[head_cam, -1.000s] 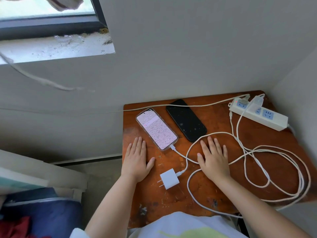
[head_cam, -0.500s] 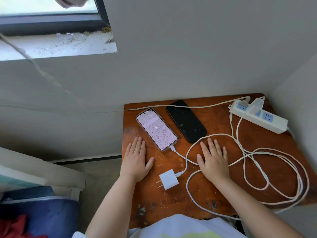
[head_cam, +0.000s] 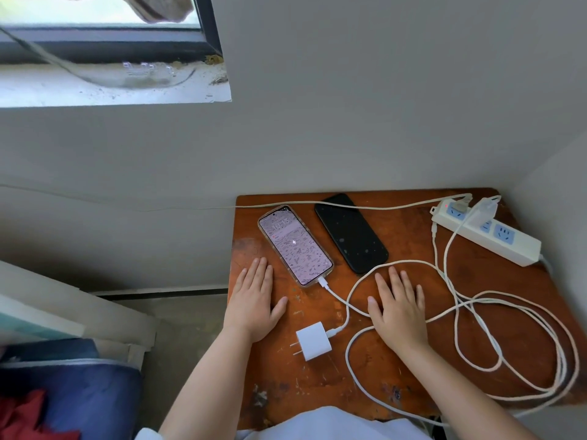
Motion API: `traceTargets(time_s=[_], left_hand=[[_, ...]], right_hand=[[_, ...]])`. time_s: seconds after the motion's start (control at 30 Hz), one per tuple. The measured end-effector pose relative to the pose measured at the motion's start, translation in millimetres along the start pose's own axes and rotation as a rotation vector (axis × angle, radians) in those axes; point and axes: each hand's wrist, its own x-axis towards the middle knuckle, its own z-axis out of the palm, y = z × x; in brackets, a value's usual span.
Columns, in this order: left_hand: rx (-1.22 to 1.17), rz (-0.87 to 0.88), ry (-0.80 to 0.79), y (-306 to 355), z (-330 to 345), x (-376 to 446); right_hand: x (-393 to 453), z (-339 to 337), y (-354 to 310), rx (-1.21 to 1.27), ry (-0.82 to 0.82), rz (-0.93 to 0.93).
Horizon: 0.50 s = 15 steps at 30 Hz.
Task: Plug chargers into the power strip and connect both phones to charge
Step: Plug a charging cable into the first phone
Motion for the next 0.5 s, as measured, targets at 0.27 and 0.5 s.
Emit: traceTargets(time_s=[0.27, 0.5], left_hand=[[-0.020, -0.012, -0.016, 1, 1, 0], [-0.072, 0.050, 0.036, 1, -3, -3]], right_hand=[[0, -2, 0, -0.002, -0.027, 0.002], [5, -18, -10, -0.063, 0.076, -0.335]])
